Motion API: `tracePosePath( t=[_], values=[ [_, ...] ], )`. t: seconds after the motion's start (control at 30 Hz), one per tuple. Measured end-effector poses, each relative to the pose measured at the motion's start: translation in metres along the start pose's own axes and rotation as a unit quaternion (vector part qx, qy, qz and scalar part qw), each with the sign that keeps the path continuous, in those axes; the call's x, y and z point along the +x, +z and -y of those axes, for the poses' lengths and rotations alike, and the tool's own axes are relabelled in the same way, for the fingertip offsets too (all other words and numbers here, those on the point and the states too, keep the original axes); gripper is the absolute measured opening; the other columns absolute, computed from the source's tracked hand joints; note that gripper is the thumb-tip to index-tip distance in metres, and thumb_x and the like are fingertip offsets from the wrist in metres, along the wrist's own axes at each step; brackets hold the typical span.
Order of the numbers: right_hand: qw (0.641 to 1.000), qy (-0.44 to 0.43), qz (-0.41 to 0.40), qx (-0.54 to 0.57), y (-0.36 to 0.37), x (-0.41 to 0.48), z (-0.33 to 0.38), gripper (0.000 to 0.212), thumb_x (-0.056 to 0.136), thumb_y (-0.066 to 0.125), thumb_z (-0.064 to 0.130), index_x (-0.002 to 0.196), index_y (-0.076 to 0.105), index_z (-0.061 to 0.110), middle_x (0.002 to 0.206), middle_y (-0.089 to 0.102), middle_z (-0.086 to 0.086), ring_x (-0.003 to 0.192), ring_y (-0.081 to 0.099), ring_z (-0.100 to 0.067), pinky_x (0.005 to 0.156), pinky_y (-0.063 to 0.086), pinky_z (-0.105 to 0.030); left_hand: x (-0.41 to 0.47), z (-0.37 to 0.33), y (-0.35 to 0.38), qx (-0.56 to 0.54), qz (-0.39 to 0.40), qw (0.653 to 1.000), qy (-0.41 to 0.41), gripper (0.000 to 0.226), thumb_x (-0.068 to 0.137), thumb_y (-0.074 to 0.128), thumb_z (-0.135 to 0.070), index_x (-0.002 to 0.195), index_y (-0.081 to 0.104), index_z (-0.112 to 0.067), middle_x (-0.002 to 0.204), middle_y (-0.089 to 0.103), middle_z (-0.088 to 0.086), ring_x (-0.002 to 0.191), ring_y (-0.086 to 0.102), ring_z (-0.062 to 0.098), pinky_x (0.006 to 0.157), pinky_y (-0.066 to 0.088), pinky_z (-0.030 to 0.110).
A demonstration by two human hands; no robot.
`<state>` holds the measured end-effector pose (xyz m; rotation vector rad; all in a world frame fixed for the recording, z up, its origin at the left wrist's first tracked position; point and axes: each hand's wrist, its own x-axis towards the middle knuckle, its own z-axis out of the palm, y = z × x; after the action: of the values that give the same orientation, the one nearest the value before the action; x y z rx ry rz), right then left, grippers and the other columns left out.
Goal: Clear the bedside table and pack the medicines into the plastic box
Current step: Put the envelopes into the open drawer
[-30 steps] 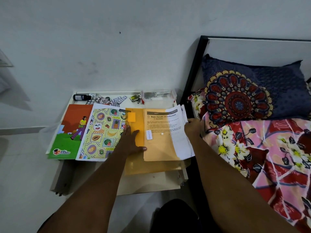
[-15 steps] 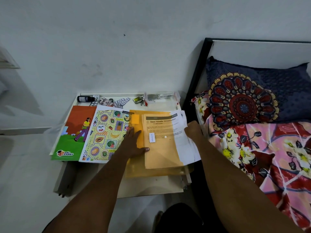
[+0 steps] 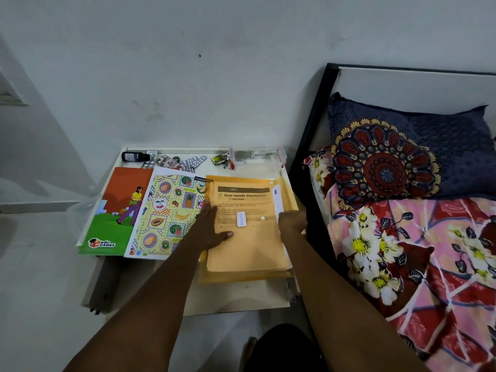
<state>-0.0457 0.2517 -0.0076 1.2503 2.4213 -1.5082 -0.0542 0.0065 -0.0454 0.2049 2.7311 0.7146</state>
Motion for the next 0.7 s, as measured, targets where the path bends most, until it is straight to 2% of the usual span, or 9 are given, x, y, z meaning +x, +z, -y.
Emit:
tracePosePath(
  t=[0.07, 0.13, 0.17, 0.2, 0.23, 0.3, 0.4, 0.53, 0.7],
  values=[
    [0.998, 0.004, 0.057, 0.012, -0.002, 0.0, -0.002, 0.03, 0.092, 0.062, 0.012, 0.12, 0.068, 0.002, 0.094, 0.066, -0.007, 0.115, 0.067, -0.034, 0.083, 0.056, -0.034, 0.0, 0.001, -0.002, -0.01, 0.001, 1.0, -0.002, 0.111, 0.088, 0.068, -0.056, 0.162, 0.0, -0.008, 0.17, -0.014, 0.008, 0.158, -0.009, 0.022, 0.128, 0.006, 0.038],
    [0.999, -0.014, 0.03, -0.011, -0.005, 0.001, 0.004, 0.024, 0.093, 0.058, 0.008, 0.111, 0.072, 0.001, 0.076, 0.056, -0.002, 0.11, 0.068, -0.033, 0.066, 0.051, -0.025, 0.0, 0.003, -0.004, -0.011, 0.006, 1.0, 0.001, 0.11, 0.089, 0.067, -0.055, 0.162, 0.0, -0.009, 0.17, -0.012, 0.007, 0.158, -0.008, 0.021, 0.128, 0.006, 0.037],
    [0.999, -0.043, -0.005, -0.029, -0.004, -0.003, 0.008, 0.02, 0.092, 0.056, 0.004, 0.101, 0.073, -0.001, 0.073, 0.057, -0.005, 0.105, 0.07, -0.033, 0.061, 0.047, -0.024, 0.0, 0.003, -0.005, -0.009, 0.008, 1.0, 0.002, 0.108, 0.09, 0.066, -0.055, 0.162, 0.0, -0.009, 0.17, -0.012, 0.007, 0.158, -0.007, 0.021, 0.128, 0.006, 0.037],
    [0.996, -0.077, -0.033, -0.028, -0.003, -0.003, 0.009, 0.017, 0.089, 0.056, 0.0, 0.092, 0.073, -0.004, 0.077, 0.064, -0.011, 0.101, 0.07, -0.035, 0.064, 0.05, -0.027, 0.0, 0.003, -0.005, -0.009, 0.009, 1.0, 0.002, 0.106, 0.091, 0.065, -0.054, 0.162, 0.0, -0.009, 0.17, -0.012, 0.006, 0.158, -0.007, 0.021, 0.128, 0.006, 0.037],
    [0.994, -0.1, -0.036, -0.012, -0.001, -0.005, 0.01, 0.018, 0.087, 0.057, -0.003, 0.091, 0.074, -0.009, 0.086, 0.071, -0.018, 0.099, 0.07, -0.037, 0.073, 0.055, -0.031, -0.001, 0.003, -0.005, -0.011, 0.008, 1.0, 0.0, 0.104, 0.092, 0.064, -0.053, 0.162, 0.001, -0.01, 0.17, -0.012, 0.006, 0.158, -0.006, 0.021, 0.128, 0.007, 0.037],
    [0.993, -0.117, -0.019, 0.013, 0.005, -0.006, 0.008, 0.024, 0.087, 0.057, -0.005, 0.103, 0.075, -0.011, 0.108, 0.073, -0.026, 0.107, 0.068, -0.039, 0.09, 0.056, -0.04, -0.001, 0.003, -0.005, -0.015, 0.0, 1.0, -0.002, 0.099, 0.095, 0.062, -0.05, 0.162, 0.002, -0.01, 0.171, -0.011, 0.005, 0.158, -0.004, 0.02, 0.127, 0.008, 0.036],
    [0.995, -0.094, 0.008, 0.038, 0.015, -0.01, 0.008, 0.037, 0.093, 0.053, -0.001, 0.127, 0.068, -0.002, 0.132, 0.065, -0.02, 0.125, 0.06, -0.036, 0.106, 0.049, -0.039, 0.0, 0.005, -0.006, -0.021, -0.001, 1.0, 0.002, 0.094, 0.097, 0.06, -0.045, 0.162, 0.002, -0.01, 0.171, -0.008, 0.005, 0.158, 0.0, 0.02, 0.128, 0.011, 0.035],
    [0.994, -0.094, 0.0, 0.058, 0.014, -0.003, 0.017, 0.04, 0.093, 0.053, -0.003, 0.131, 0.061, -0.007, 0.137, 0.06, -0.024, 0.129, 0.055, -0.038, 0.11, 0.045, -0.04, 0.0, 0.008, -0.009, -0.024, 0.002, 1.0, 0.007, 0.093, 0.097, 0.062, -0.041, 0.162, 0.004, -0.011, 0.171, -0.006, 0.004, 0.158, 0.003, 0.02, 0.128, 0.011, 0.034],
    [0.992, -0.072, 0.064, 0.081, 0.017, 0.004, 0.021, 0.047, 0.1, 0.048, 0.01, 0.147, 0.05, 0.004, 0.153, 0.047, -0.014, 0.14, 0.046, -0.031, 0.117, 0.038, -0.037, 0.001, 0.01, -0.008, -0.025, -0.004, 1.0, 0.012, 0.097, 0.094, 0.067, -0.039, 0.163, 0.004, -0.012, 0.171, -0.004, 0.004, 0.158, 0.006, 0.021, 0.127, 0.013, 0.034]
  ],
)
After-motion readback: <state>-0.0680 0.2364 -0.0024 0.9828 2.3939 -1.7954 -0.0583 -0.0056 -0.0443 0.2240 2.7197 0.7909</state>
